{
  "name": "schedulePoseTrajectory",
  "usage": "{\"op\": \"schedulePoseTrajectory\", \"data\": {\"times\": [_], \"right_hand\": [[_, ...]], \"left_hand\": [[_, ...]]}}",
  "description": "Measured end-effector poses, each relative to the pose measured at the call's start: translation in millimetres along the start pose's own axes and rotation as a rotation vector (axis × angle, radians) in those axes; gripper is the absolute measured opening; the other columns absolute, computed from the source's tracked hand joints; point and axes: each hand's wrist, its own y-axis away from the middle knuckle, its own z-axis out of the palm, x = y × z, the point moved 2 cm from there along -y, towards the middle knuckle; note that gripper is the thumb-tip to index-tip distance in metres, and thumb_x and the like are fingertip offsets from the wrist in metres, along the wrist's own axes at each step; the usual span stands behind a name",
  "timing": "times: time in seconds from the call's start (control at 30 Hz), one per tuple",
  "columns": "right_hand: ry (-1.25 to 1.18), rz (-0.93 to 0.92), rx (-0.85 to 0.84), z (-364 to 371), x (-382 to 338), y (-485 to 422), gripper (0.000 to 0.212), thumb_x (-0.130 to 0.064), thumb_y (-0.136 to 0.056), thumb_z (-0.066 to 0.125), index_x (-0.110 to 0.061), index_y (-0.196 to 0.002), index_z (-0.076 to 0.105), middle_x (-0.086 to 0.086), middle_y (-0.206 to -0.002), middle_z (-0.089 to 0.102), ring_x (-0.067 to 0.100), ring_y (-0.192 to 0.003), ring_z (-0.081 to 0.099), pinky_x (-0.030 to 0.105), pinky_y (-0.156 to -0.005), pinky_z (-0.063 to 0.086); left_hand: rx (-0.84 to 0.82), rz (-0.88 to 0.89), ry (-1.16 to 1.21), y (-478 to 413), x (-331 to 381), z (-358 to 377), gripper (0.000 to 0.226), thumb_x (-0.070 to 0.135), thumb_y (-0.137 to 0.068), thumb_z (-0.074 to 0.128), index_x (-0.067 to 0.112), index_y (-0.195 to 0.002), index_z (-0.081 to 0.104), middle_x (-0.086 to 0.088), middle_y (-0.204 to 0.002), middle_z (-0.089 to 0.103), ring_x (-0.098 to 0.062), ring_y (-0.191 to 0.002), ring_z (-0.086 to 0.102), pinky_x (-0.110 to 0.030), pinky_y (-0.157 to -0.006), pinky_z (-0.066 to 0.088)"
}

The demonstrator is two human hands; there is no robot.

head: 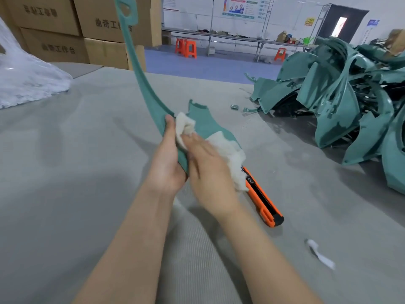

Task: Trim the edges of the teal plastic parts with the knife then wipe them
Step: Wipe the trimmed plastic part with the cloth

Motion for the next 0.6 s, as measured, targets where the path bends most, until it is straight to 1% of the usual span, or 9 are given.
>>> {"op": "schedulePoseTrajectory", "data": {"times": [0.07, 0.13, 0.2, 0.27, 0.3, 0.37, 0.43, 0.5, 0.6], "right_hand": [[0.084, 0.109, 0.084, -6.9, 17.9, -8.3, 0.047, 0.001, -0.097, 0.039, -0.003, -0.143, 0.042, 0.015, -0.151, 0.039, 0.027, -0.141, 0.034, 0.027, -0.117, 0.018], [0.131, 0.264, 0.118, -15.7, 38.1, -13.1, 0.047, -0.006, -0.102, 0.032, -0.006, -0.149, 0.029, 0.011, -0.157, 0.029, 0.023, -0.145, 0.025, 0.024, -0.116, 0.012], [0.089, 0.338, 0.130, -13.6, 42.9, -11.4, 0.045, -0.011, -0.104, 0.028, -0.008, -0.149, 0.029, 0.012, -0.155, 0.032, 0.024, -0.143, 0.028, 0.029, -0.119, 0.016], [-0.011, 0.257, 0.144, -3.1, 21.4, -4.3, 0.039, -0.019, -0.105, 0.028, -0.008, -0.138, 0.047, 0.015, -0.141, 0.050, 0.026, -0.133, 0.044, 0.041, -0.116, 0.028], [-0.064, 0.186, 0.126, 6.3, 9.1, 0.0, 0.041, -0.020, -0.104, 0.029, -0.007, -0.136, 0.051, 0.015, -0.139, 0.053, 0.026, -0.132, 0.046, 0.042, -0.115, 0.029], [-0.027, 0.043, 0.006, 21.5, -9.4, 6.4, 0.046, -0.014, -0.098, 0.033, -0.004, -0.140, 0.047, 0.014, -0.147, 0.045, 0.025, -0.140, 0.037, 0.035, -0.120, 0.016], [0.050, -0.037, -0.038, 21.1, -9.0, 3.1, 0.045, -0.008, -0.097, 0.036, -0.004, -0.141, 0.045, 0.013, -0.149, 0.043, 0.024, -0.142, 0.033, 0.032, -0.119, 0.010], [0.121, -0.008, 0.001, 13.1, 1.1, -4.6, 0.045, -0.006, -0.099, 0.038, -0.007, -0.143, 0.043, 0.010, -0.151, 0.041, 0.022, -0.144, 0.029, 0.034, -0.118, 0.006], [0.180, 0.175, 0.087, -4.9, 27.1, -9.9, 0.048, -0.007, -0.101, 0.034, -0.014, -0.149, 0.034, 0.003, -0.156, 0.032, 0.016, -0.147, 0.020, 0.032, -0.117, 0.001]], "left_hand": [[0.011, -0.030, -0.054, 1.4, -6.1, 5.7, 0.063, 0.059, -0.095, 0.033, 0.010, -0.114, 0.067, -0.011, -0.109, 0.071, -0.021, -0.099, 0.069, -0.031, -0.083, 0.057], [0.028, -0.030, -0.132, 2.2, -10.6, 8.8, 0.060, 0.058, -0.095, 0.035, 0.011, -0.116, 0.065, -0.010, -0.110, 0.071, -0.021, -0.099, 0.069, -0.033, -0.085, 0.056], [0.031, 0.000, -0.168, 1.3, -12.9, 10.5, 0.058, 0.057, -0.094, 0.038, 0.010, -0.114, 0.066, -0.009, -0.108, 0.072, -0.022, -0.098, 0.070, -0.035, -0.087, 0.055], [0.051, 0.029, -0.144, 1.0, -10.0, 9.7, 0.059, 0.060, -0.093, 0.039, 0.011, -0.108, 0.068, -0.009, -0.102, 0.073, -0.022, -0.093, 0.071, -0.034, -0.083, 0.057], [0.056, 0.032, -0.122, 0.0, -6.5, 7.2, 0.062, 0.064, -0.091, 0.037, 0.013, -0.100, 0.070, -0.007, -0.094, 0.075, -0.020, -0.085, 0.072, -0.032, -0.076, 0.059], [0.039, 0.043, -0.062, -2.4, -0.4, -0.5, 0.067, 0.071, -0.089, 0.032, 0.018, -0.085, 0.072, -0.003, -0.080, 0.074, -0.017, -0.072, 0.071, -0.026, -0.065, 0.057], [0.011, 0.081, 0.007, -3.9, 3.1, -6.0, 0.066, 0.069, -0.091, 0.029, 0.017, -0.086, 0.071, -0.003, -0.081, 0.074, -0.016, -0.073, 0.071, -0.024, -0.063, 0.056], [-0.015, 0.066, 0.054, -4.8, 2.5, -6.0, 0.066, 0.065, -0.093, 0.029, 0.013, -0.098, 0.069, -0.008, -0.093, 0.074, -0.019, -0.085, 0.072, -0.027, -0.067, 0.058], [-0.039, 0.003, 0.020, -5.8, -3.8, -3.1, 0.066, 0.064, -0.094, 0.027, 0.013, -0.111, 0.066, -0.010, -0.110, 0.071, -0.022, -0.101, 0.069, -0.032, -0.077, 0.058]]}}
